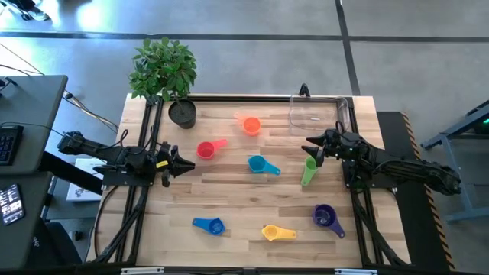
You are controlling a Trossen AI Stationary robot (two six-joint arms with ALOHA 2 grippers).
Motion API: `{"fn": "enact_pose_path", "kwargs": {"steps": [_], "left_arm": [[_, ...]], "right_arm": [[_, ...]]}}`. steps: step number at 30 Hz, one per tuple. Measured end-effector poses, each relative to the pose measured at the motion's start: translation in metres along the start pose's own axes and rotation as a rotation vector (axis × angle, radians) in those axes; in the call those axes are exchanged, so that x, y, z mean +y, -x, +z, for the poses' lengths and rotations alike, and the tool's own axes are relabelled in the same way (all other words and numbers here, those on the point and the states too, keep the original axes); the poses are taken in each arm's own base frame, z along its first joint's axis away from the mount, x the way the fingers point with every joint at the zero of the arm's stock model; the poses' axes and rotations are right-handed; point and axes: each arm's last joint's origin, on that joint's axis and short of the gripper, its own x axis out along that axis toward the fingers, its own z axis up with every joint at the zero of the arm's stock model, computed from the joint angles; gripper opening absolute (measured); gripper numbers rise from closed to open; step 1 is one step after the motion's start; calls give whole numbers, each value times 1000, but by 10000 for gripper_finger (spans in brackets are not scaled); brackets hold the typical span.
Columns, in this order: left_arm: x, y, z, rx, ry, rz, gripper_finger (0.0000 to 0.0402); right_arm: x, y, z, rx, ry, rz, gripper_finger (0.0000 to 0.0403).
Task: Nest measuring cups in basket
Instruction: Stack the orange measuring cup on top of the purple measuring cup
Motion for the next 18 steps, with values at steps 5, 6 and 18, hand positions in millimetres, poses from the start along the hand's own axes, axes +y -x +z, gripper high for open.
{"fn": "enact_pose_path", "kwargs": {"steps": [5,6,18], "left_arm": [[0,0,0,0,-83,0,60],[0,0,0,0,-103,0,60],[0,0,0,-3,-39,-2,60]], "right_arm": [[0,0,0,0,-58,0,256],[0,0,0,0,-74,0,256],[0,0,0,-5,-184,-9,256]]}}
